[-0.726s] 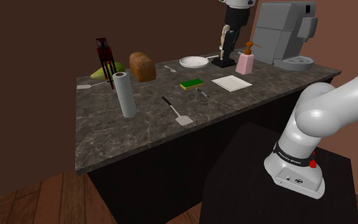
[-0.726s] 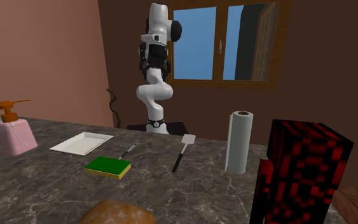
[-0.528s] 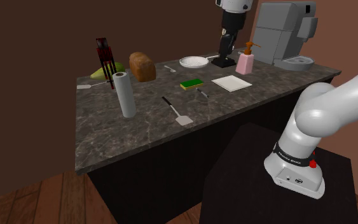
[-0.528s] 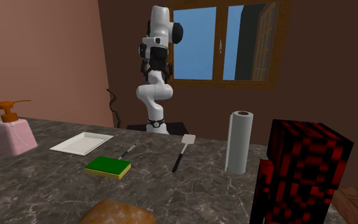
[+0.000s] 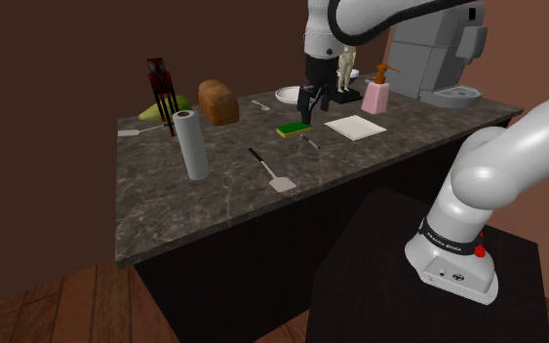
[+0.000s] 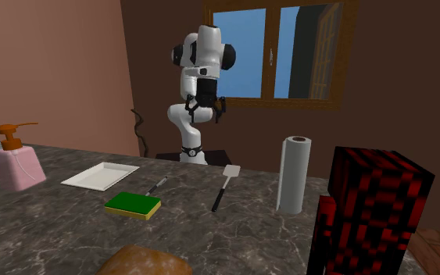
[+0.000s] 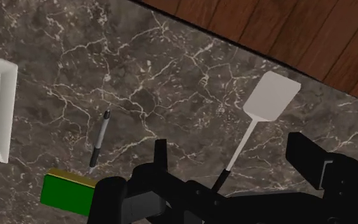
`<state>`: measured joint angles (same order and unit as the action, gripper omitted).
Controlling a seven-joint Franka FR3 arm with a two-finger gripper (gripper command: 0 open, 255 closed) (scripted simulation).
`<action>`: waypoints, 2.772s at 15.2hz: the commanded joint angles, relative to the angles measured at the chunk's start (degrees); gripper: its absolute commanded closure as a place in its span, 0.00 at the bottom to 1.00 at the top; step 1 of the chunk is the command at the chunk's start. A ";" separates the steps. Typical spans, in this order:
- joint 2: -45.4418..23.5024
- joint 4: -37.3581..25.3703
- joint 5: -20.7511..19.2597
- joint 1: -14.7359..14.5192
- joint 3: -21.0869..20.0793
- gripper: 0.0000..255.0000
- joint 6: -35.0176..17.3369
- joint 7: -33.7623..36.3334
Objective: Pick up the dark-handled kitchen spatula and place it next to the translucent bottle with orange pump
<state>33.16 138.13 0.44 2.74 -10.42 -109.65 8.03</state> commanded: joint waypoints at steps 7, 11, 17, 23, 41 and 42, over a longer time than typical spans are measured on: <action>-16.25 -3.39 0.45 2.69 -5.55 0.00 -12.17 15.70; -25.35 -7.03 -1.25 3.83 -7.46 0.00 -17.14 23.82; -34.75 -10.79 -4.17 4.16 -8.07 0.00 -22.20 31.52; -37.68 -9.49 -5.73 4.11 -7.90 0.00 -26.23 32.60; -37.17 -9.75 -5.44 4.13 -7.93 1.00 -25.50 32.38; -36.68 -10.03 -5.17 4.16 -7.96 1.00 -24.76 32.16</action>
<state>-3.85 128.35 -4.93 6.86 -18.37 -134.96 40.38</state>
